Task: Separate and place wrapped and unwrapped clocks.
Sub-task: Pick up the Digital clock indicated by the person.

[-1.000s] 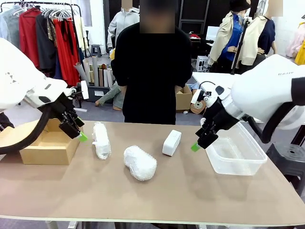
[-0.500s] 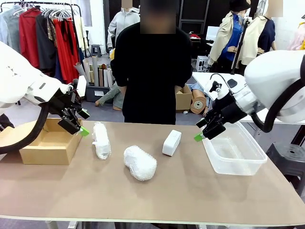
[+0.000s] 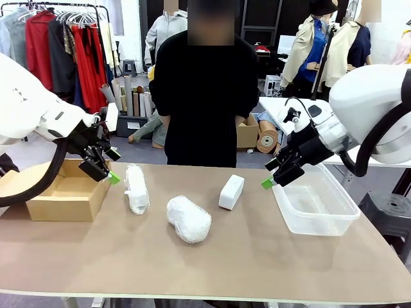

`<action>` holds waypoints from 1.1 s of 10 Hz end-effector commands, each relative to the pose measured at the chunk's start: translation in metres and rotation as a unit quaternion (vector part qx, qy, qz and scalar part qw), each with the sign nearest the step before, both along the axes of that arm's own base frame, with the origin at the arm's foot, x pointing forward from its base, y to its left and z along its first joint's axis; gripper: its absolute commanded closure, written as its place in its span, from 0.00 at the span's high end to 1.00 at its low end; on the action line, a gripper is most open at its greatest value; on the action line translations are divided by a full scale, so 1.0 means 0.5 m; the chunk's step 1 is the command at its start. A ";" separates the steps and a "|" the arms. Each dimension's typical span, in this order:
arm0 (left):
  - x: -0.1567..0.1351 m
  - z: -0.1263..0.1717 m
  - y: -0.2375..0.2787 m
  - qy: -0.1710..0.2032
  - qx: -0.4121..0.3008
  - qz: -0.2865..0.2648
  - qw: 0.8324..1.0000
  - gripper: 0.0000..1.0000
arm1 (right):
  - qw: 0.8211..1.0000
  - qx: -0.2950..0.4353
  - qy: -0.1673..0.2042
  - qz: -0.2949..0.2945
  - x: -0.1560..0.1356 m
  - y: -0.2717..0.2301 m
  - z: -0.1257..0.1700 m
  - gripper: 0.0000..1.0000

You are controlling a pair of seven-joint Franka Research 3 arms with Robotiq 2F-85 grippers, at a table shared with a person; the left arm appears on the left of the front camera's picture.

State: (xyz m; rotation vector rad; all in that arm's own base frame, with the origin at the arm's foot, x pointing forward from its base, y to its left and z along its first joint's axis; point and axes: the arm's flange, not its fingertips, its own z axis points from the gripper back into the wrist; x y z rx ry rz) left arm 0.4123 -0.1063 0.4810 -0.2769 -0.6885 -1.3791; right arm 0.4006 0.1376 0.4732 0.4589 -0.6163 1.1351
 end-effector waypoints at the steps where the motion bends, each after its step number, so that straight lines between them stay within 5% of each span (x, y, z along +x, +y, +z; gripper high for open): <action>1: -0.001 -0.001 0.006 -0.002 -0.010 -0.005 1.000 1.00 | 1.000 0.003 -0.002 0.006 0.005 -0.004 -0.001 1.00; 11: 0.068 0.044 0.123 0.010 -0.124 -0.063 0.990 1.00 | 0.979 0.093 -0.014 0.180 0.030 -0.126 0.137 1.00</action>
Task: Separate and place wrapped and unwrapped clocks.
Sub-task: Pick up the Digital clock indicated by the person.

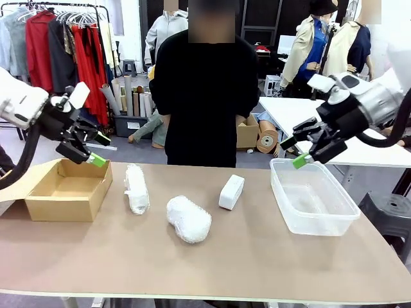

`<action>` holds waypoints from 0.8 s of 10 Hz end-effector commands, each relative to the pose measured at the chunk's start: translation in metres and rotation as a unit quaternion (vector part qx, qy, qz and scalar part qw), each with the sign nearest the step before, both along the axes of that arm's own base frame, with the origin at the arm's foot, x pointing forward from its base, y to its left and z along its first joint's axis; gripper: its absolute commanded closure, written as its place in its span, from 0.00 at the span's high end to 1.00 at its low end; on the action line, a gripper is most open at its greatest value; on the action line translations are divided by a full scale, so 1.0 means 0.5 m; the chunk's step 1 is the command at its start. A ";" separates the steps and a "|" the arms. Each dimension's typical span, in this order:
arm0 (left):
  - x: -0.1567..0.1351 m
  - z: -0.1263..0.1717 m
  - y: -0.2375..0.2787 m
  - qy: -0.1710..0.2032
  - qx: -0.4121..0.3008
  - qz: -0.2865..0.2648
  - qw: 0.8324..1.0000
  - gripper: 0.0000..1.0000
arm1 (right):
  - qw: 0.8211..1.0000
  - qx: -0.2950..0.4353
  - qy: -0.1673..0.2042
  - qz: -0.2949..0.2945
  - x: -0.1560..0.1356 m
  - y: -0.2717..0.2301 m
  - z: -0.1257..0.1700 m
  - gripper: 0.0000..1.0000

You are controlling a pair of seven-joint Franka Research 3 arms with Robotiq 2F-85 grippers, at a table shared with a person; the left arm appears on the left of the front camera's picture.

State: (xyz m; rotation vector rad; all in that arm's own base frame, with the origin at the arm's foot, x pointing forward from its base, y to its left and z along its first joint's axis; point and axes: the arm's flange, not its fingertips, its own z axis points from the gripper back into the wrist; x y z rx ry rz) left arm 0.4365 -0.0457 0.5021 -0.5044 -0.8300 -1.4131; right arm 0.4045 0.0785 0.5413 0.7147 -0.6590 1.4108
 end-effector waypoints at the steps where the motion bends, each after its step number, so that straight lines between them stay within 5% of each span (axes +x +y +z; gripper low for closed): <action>1: 0.031 0.008 0.010 0.048 -0.009 0.008 0.999 1.00 | 1.000 0.007 -0.011 0.024 0.030 -0.022 0.010 1.00; 8: 0.103 0.029 0.083 0.067 -0.008 0.003 0.998 1.00 | 0.998 0.026 -0.051 -0.023 0.095 -0.113 0.064 1.00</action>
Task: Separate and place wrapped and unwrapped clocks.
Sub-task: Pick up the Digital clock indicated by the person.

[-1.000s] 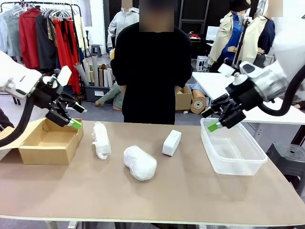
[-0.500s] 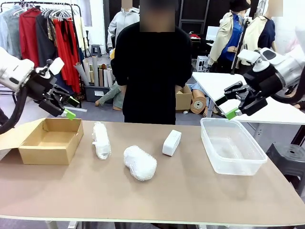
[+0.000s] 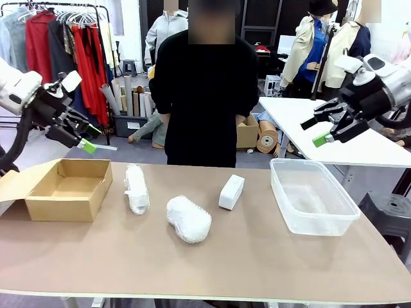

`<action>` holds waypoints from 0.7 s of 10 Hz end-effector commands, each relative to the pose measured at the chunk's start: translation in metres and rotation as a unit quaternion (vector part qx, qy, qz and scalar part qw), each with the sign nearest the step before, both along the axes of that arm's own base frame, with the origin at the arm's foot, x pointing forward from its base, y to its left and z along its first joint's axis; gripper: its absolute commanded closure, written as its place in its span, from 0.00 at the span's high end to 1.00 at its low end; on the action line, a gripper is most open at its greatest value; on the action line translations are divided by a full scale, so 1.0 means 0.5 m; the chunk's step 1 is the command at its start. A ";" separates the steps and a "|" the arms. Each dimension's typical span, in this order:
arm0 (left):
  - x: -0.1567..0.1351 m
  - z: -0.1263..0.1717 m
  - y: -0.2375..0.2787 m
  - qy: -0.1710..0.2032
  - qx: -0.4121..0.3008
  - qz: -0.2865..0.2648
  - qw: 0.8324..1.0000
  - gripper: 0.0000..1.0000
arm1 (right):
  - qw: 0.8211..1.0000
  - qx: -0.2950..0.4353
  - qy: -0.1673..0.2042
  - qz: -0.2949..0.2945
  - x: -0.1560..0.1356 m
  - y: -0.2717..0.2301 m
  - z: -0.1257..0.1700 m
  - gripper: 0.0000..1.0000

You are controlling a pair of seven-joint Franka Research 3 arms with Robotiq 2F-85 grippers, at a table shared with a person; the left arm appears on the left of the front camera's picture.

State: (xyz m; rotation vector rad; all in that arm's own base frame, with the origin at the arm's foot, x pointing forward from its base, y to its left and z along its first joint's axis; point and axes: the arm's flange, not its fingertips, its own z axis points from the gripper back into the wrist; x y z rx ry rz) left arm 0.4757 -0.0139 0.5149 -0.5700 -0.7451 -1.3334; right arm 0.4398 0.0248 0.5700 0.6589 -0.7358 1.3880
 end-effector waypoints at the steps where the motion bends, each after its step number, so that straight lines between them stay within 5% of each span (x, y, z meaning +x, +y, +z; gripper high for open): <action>1: 0.042 0.005 0.035 0.007 -0.021 -0.027 0.999 1.00 | 0.999 0.029 -0.021 -0.002 0.038 -0.022 0.010 1.00; 7: 0.098 0.012 0.056 0.016 -0.038 -0.047 0.998 1.00 | 0.999 0.048 -0.019 -0.013 0.078 -0.111 0.006 1.00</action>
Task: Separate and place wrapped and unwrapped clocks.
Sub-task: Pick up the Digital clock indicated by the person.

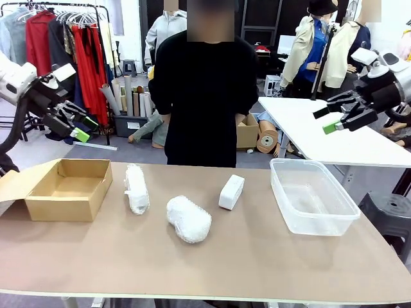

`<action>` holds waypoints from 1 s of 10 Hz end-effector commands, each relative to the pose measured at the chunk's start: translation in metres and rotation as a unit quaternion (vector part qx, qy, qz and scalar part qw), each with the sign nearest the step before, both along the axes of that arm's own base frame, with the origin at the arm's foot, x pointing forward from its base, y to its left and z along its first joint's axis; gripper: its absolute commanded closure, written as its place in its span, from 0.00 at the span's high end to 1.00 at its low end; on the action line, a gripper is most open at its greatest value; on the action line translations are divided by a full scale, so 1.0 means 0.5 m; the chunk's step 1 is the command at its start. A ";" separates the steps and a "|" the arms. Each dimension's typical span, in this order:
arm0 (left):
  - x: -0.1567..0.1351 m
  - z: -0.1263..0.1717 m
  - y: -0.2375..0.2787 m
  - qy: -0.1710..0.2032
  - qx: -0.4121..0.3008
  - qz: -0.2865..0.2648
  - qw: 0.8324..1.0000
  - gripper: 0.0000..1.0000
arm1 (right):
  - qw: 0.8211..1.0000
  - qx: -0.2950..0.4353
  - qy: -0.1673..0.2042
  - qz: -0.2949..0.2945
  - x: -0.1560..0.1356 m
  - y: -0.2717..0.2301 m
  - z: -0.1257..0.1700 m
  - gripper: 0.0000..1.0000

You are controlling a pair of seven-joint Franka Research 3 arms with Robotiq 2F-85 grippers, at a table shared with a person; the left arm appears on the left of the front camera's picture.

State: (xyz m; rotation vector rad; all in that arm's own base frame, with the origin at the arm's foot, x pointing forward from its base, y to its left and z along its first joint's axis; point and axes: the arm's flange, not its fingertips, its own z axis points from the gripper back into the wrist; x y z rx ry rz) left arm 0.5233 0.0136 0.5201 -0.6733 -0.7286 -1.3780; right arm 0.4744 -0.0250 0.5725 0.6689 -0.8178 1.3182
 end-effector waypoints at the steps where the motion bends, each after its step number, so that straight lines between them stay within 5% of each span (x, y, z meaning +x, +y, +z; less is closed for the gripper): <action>1: 0.005 0.001 0.001 -0.006 -0.015 -0.004 1.000 1.00 | 1.000 0.011 -0.005 0.021 0.008 -0.022 -0.008 1.00; 10: 0.017 0.003 0.001 -0.021 0.006 0.021 1.000 1.00 | 1.000 -0.005 0.014 0.014 0.003 -0.043 -0.037 1.00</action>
